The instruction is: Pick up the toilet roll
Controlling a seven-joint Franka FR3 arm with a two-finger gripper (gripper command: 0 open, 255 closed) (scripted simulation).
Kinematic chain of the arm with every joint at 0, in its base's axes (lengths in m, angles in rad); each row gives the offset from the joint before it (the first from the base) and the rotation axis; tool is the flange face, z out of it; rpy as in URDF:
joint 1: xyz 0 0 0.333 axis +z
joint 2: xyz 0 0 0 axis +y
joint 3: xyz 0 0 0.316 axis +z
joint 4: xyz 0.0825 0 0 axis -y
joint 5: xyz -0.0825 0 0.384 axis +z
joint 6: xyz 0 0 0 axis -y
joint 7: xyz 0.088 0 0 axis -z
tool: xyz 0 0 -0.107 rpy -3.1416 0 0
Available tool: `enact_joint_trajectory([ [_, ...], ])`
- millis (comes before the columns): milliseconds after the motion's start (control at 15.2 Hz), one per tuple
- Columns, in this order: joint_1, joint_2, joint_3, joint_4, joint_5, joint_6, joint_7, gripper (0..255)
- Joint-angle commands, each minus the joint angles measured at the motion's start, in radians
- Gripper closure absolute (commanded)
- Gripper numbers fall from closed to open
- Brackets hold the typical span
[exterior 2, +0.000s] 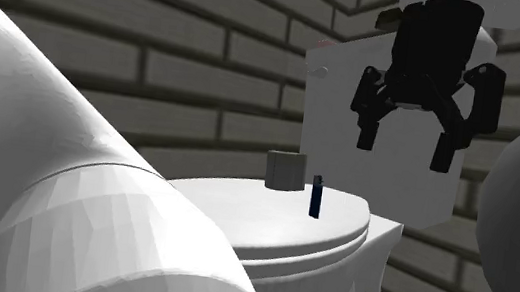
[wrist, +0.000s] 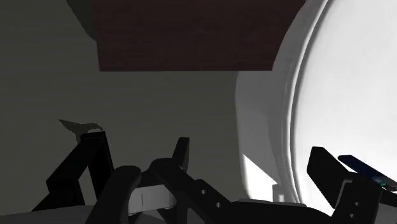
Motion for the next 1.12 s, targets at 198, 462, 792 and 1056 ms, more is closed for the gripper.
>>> enact_joint_trajectory([
  [198, 0.024, 0.046, 0.068, 0.021, 0.043, 0.043, 0.073, 0],
  [462, 0.051, 0.125, 0.157, 0.066, 0.087, 0.099, 0.168, 0],
  [792, 0.073, 0.247, 0.263, 0.150, 0.115, 0.166, 0.287, 0],
  [1056, 0.082, 0.361, 0.345, 0.240, 0.113, 0.211, 0.385, 0],
])
